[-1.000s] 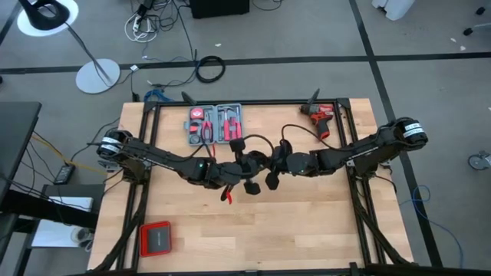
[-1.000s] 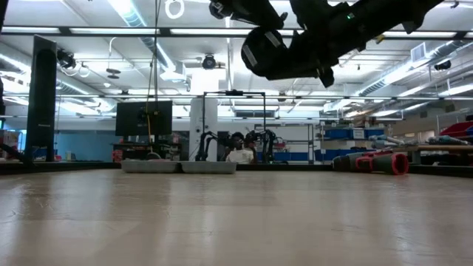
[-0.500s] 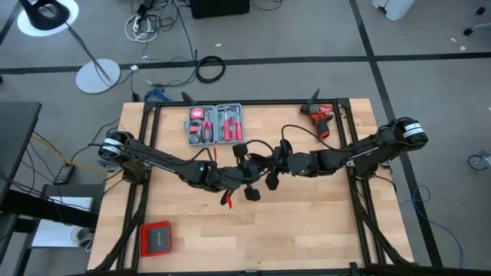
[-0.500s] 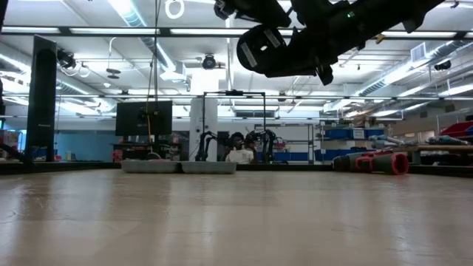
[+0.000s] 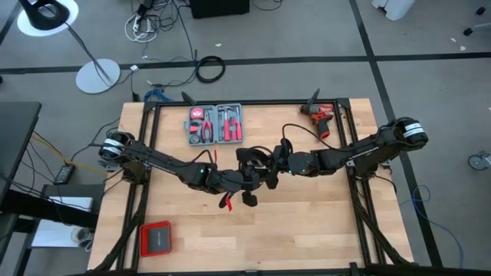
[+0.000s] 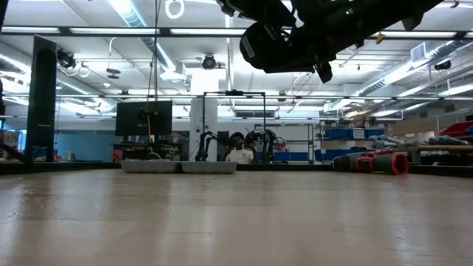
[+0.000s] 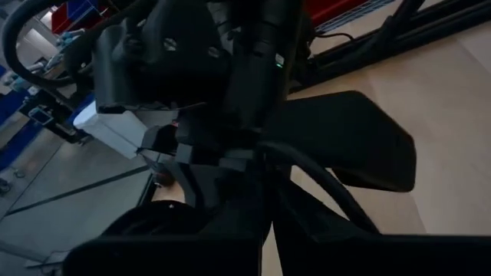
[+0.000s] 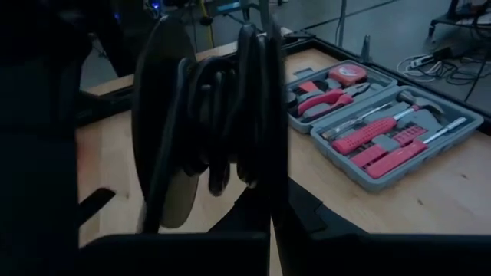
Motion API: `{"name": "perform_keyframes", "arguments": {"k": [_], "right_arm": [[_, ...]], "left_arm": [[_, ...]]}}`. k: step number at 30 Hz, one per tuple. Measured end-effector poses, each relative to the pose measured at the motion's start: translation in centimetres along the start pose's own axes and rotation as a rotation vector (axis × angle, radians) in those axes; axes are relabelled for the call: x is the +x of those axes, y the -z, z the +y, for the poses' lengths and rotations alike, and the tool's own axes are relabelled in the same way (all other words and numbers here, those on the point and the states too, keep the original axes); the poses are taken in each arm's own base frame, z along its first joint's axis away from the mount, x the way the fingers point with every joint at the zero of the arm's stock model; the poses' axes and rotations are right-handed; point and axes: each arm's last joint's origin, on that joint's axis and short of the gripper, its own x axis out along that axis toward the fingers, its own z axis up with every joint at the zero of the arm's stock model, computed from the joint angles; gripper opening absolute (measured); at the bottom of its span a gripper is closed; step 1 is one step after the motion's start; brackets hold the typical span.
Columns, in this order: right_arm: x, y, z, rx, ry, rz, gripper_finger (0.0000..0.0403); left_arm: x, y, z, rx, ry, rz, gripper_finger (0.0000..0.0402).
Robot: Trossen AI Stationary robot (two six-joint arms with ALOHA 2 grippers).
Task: Coil cords
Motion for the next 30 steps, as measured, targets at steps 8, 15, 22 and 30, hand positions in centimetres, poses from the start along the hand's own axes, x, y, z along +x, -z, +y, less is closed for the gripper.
{"name": "perform_keyframes", "arguments": {"k": [8, 15, 22, 30], "right_arm": [[0.0, 0.0, 0.0, -0.001, -0.004, 0.003, 0.0000], [0.0, 0.0, 0.0, -0.002, -0.004, 0.004, 0.0000], [-0.1, -0.1, 0.0, 0.003, -0.004, -0.004, 0.0000], [-0.1, -0.1, 0.1, 0.005, -0.007, -0.007, 0.0000]], "left_arm": [[0.0, 0.0, -0.1, 0.024, -0.001, -0.001, 0.0018], [-0.3, 0.4, -0.6, 0.015, 0.019, 0.046, 0.0018], [-0.6, 1.5, -1.1, -0.007, 0.047, 0.148, 0.0018], [-0.9, 2.9, -1.3, -0.041, 0.054, 0.277, 0.0021]]}}
